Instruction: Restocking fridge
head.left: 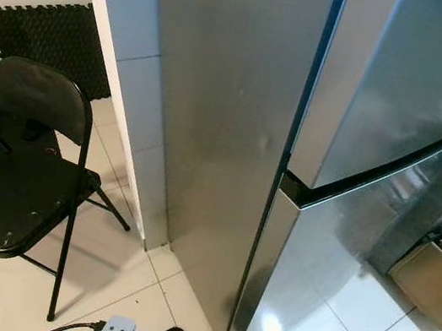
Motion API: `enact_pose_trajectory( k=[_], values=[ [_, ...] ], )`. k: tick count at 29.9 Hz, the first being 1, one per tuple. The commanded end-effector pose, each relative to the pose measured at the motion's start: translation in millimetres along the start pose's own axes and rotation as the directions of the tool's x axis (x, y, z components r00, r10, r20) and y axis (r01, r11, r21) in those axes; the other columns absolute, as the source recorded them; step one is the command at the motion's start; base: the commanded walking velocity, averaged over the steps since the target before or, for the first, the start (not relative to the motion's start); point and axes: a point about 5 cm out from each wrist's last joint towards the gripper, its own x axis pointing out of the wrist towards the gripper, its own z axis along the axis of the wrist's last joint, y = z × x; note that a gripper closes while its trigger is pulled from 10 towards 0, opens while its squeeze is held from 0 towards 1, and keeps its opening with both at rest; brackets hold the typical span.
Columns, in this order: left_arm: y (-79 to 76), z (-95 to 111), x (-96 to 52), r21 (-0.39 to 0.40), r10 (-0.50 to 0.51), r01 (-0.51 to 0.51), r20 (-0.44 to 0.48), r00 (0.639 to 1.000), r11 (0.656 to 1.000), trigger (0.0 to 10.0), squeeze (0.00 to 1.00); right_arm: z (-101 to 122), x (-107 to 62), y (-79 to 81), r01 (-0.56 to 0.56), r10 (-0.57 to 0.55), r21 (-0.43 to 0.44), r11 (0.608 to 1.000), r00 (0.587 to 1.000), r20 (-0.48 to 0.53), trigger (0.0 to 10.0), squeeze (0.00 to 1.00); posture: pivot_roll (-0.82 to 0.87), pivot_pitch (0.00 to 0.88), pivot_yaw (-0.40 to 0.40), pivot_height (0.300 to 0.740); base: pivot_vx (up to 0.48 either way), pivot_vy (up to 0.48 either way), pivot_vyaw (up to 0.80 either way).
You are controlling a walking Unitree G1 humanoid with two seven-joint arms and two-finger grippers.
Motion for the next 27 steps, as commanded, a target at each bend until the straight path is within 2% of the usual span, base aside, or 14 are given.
enact_pose_trajectory(
  k=[1, 6, 27],
  values=[
    [-0.9, -6.9, -0.6, -0.015, 0.009, -0.01, -0.025, 1.0, 1.0, 10.0, 0.0, -5.5, 0.9, 8.4, -0.026, 0.026, -0.012, 1.0, 0.999, -0.021, 10.0, 0.0, 0.02, 0.0, 0.009, 0.74, 0.0, 0.0, 0.0],
    [-1.6, -8.0, -0.6, -0.012, 0.006, -0.007, -0.03, 1.0, 1.0, 10.0, 0.0, -5.6, 0.9, 8.1, -0.026, 0.025, -0.013, 1.0, 0.999, -0.022, 10.0, 0.0, 0.02, 0.0, 0.009, 0.74, -0.157, 0.0, 0.0],
    [-2.0, -8.5, -0.5, 0.004, 0.01, -0.01, -0.034, 0.999, 1.0, 10.0, 0.0, -5.8, 0.6, 6.9, -0.026, 0.025, -0.019, 0.999, 0.999, -0.022, 10.0, 0.0, 0.02, 0.0, 0.007, 0.74, -0.324, 0.0, 0.0]
  ],
)
